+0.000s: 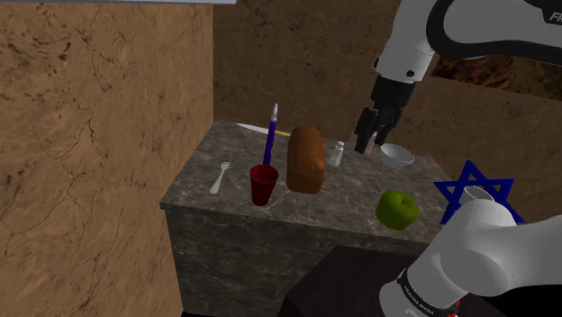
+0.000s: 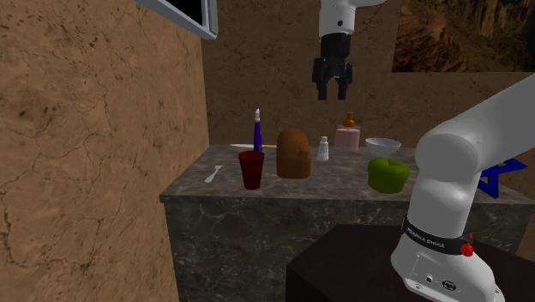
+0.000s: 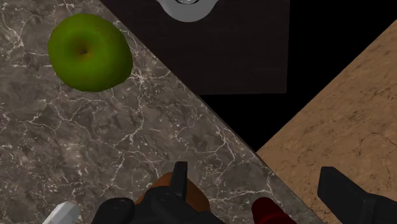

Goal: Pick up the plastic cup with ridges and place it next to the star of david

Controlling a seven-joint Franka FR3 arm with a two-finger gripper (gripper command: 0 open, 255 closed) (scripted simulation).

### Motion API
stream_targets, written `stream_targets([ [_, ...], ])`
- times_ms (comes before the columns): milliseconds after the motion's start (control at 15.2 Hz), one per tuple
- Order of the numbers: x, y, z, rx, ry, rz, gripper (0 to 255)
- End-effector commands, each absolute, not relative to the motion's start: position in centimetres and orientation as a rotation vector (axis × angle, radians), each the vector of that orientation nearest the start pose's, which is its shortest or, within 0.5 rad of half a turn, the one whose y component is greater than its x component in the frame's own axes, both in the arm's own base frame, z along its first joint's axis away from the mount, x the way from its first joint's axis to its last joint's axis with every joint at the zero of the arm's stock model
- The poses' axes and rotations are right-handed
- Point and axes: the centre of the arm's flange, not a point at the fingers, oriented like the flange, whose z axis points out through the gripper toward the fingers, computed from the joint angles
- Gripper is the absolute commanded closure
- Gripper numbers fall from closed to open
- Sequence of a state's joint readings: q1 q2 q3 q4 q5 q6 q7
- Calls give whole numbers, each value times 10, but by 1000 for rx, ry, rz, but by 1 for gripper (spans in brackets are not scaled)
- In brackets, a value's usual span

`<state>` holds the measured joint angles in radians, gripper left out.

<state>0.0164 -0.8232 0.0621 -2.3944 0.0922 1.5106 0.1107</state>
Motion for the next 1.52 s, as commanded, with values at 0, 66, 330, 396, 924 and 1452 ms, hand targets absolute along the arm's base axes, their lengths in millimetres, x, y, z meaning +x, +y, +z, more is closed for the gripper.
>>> stream_targets([
  [0, 288, 38, 578, -3098, 79, 101, 0],
  [66, 297, 47, 572, -3106, 83, 102, 0],
  [330, 333, 81, 545, -3141, 103, 103, 0],
  [396, 342, 89, 538, -3149, 108, 104, 0],
  [924, 415, 151, 481, -3218, 148, 108, 0],
  [1452, 489, 208, 419, -3286, 189, 111, 0],
])
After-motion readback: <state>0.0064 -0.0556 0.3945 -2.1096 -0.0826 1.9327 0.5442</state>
